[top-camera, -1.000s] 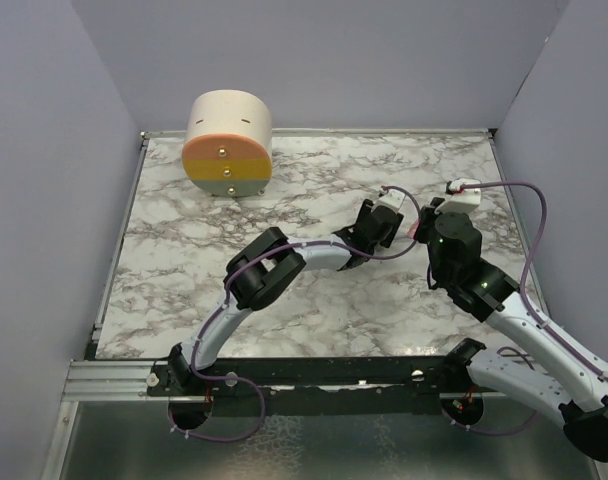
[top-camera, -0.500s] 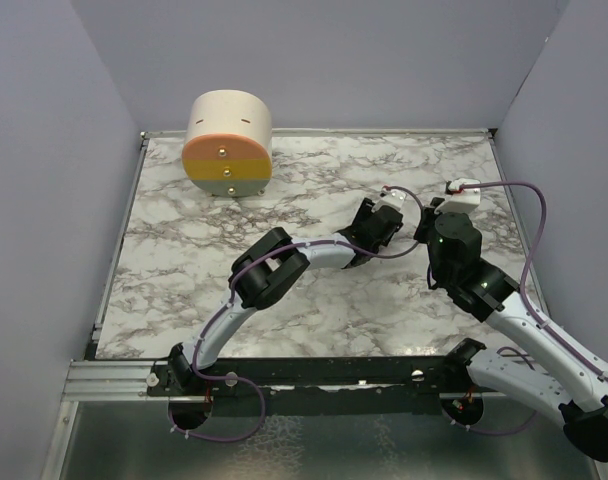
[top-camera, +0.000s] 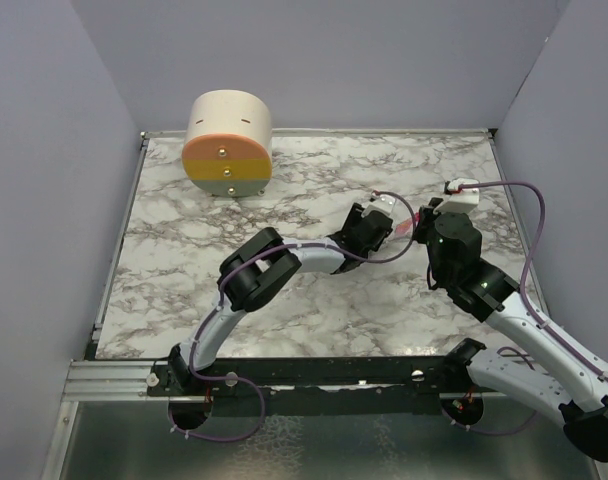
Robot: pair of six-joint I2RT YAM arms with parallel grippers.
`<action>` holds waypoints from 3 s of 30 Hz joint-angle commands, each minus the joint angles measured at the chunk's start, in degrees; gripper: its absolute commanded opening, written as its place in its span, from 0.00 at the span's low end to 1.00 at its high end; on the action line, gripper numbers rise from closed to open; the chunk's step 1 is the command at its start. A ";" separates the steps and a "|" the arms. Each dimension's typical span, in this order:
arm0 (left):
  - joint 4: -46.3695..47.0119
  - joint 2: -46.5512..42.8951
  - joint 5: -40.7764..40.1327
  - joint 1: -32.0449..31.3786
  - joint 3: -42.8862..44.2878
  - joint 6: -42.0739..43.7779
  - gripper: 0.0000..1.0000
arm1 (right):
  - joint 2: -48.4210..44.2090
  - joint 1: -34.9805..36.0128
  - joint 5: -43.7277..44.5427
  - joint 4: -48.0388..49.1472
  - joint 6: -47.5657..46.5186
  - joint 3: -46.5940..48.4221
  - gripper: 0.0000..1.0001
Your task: Put the keys on the keyring
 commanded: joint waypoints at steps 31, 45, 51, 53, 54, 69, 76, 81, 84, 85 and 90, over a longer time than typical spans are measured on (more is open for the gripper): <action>0.83 -14.16 21.17 5.21 -11.63 -1.46 0.55 | 0.39 0.21 -2.51 2.10 -0.24 0.60 0.01; -7.33 -6.60 26.61 7.48 0.24 -6.36 0.43 | 0.36 0.21 -2.71 2.62 -0.49 0.38 0.01; -8.76 -5.93 25.90 8.10 0.71 -8.74 0.39 | 0.59 0.21 -2.78 2.82 -0.62 0.40 0.01; -8.96 -5.91 25.44 8.18 0.59 -9.08 0.39 | 0.71 0.21 -2.79 2.91 -0.62 0.44 0.01; -8.96 -5.86 25.43 8.20 0.49 -9.24 0.39 | 0.71 0.21 -2.84 2.91 -0.64 0.43 0.01; -9.06 -4.18 27.65 9.25 0.65 -11.16 0.38 | 0.87 0.20 -2.67 3.00 -0.70 0.32 0.01; -8.26 -3.67 28.93 9.63 0.47 -11.74 0.38 | 0.85 0.21 -2.65 3.01 -0.68 0.25 0.01; -8.05 -3.37 29.63 9.70 0.63 -11.83 0.36 | 0.90 0.16 -2.59 3.09 -0.79 0.23 0.01; -7.88 -3.36 30.04 9.70 0.56 -11.81 0.34 | 0.99 0.21 -2.56 3.17 -0.68 0.24 0.01; -7.76 -3.36 30.21 9.71 0.60 -11.82 0.33 | 1.04 0.21 -2.59 3.17 -0.69 0.29 0.01; -7.67 -3.27 30.72 9.74 0.65 -11.81 0.31 | 1.16 0.21 -2.65 3.22 -0.72 0.27 0.01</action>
